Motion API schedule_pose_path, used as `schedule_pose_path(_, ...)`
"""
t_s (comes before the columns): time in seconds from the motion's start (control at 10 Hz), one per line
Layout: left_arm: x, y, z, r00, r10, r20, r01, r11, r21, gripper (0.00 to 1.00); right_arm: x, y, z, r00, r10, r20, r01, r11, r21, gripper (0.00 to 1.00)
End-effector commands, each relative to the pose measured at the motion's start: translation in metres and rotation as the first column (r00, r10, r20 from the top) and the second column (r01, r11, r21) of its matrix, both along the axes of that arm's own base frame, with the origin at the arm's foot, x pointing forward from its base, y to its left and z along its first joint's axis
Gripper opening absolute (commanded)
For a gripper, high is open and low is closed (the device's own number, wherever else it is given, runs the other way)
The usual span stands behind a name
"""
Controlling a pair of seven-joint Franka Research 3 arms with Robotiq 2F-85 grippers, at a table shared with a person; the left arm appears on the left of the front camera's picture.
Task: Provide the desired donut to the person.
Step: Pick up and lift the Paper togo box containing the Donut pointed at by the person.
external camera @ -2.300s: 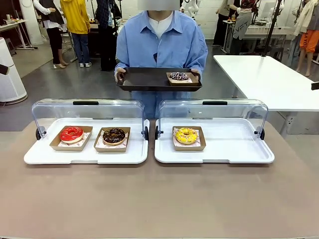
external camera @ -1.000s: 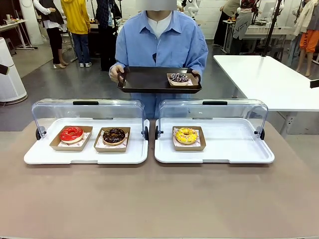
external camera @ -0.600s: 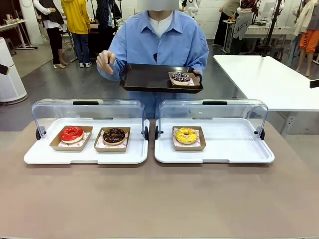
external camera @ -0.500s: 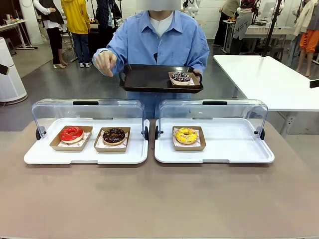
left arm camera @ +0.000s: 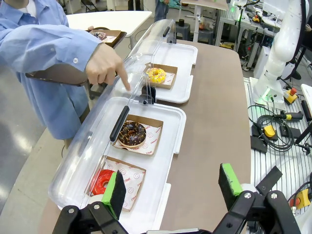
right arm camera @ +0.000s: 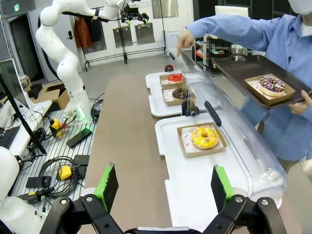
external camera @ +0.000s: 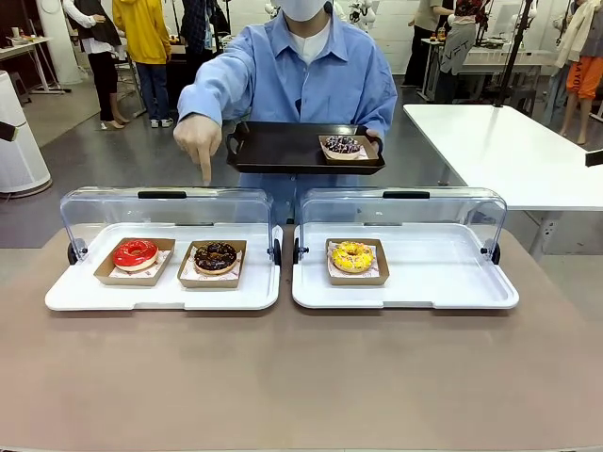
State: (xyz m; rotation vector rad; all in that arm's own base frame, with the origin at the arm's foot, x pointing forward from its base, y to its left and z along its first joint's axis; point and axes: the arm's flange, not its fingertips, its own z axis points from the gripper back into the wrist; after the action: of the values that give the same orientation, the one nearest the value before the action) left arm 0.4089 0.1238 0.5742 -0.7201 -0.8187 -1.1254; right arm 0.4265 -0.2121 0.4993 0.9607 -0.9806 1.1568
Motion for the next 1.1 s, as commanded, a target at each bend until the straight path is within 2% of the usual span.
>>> schedule_pose_path(0.0, -0.0007, 0.0001, 0.0018, 1.0, -0.001, 0.003, 0.001, 1.0, -0.004, 1.0, 0.0004, 0.0003, 0.0001, 1.0, 0.0, 0.002, 0.0, 1.0, 0.003, 1.0)
schedule_pose_path(1.0, -0.0007, 0.0001, 0.0018, 1.0, -0.001, 0.003, 0.001, 1.0, -0.004, 1.0, 0.0004, 0.0003, 0.0001, 1.0, 0.0, 0.002, 0.0, 1.0, 0.003, 1.0)
